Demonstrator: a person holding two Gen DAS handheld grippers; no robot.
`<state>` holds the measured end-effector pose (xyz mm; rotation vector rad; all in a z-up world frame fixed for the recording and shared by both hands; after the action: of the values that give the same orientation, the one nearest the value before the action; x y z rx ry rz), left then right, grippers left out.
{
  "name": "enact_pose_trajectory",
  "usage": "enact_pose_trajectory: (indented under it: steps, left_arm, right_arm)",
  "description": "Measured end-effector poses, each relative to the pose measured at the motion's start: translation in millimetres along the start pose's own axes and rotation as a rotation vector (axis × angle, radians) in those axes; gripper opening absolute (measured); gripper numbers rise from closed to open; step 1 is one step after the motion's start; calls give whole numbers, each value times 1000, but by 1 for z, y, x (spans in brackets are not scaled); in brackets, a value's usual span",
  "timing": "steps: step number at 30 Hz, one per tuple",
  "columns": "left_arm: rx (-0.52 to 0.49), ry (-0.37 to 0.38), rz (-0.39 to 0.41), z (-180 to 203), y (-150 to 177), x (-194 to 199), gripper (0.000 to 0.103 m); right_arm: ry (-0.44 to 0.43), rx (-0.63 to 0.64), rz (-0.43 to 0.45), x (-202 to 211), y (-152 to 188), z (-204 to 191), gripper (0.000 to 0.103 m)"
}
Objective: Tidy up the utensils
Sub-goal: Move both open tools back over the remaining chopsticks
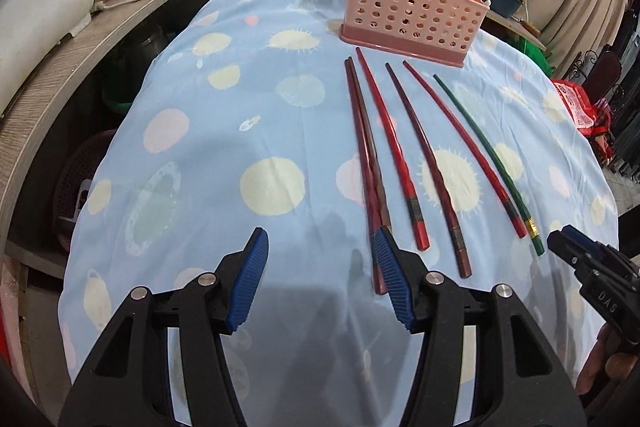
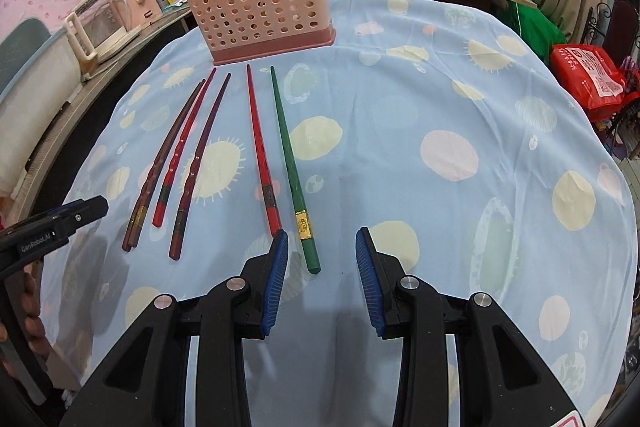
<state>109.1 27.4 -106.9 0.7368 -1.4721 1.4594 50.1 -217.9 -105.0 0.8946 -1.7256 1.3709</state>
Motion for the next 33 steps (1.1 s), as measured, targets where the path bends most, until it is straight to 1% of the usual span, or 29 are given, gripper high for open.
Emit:
enact_pose_trajectory:
  steps: [3,9,16,19,21,27,31,33]
  left_arm:
    - [-13,3,-5,2,3,-2,50]
    - [-41,22,-22,13,9,-5,50]
    - [-53,14,-57,16,16,-18,50]
    - [-63,-1,-53,15,16,-20,51]
    - [-56,-16,-53,11,15,-20,50]
    - [-23,-23,-51,-2,11,-20,43]
    - [-23,-33,-51,-5,8,-23,34]
    - [-16,-26,-52,-7,6,-24,34]
  right_arm:
    - [-1,0,2,1,0,-1,34]
    - [0,-1,0,1,0,-2,34]
    - [0,2,-7,0,1,-3,34]
    - [-2,2,-10,-2,2,-4,34]
    - [-1,2,-11,-2,2,-4,34]
    - [0,5,-12,-5,0,-5,34]
    - [3,6,-12,-9,-3,-5,34]
    - [9,13,-15,-12,-5,-4,34]
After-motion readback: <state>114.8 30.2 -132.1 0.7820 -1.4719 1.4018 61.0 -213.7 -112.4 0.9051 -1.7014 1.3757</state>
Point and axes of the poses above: each gripper's, at about its wrist camera, not at the fingertips, and x roughly against the way its jaws point, z to its right, y to its underside, the point moved 6 cm from there along -x, roughly the way its jaws point, and after that the axes turned 6 degrees about -z, right-handed, at the moved point
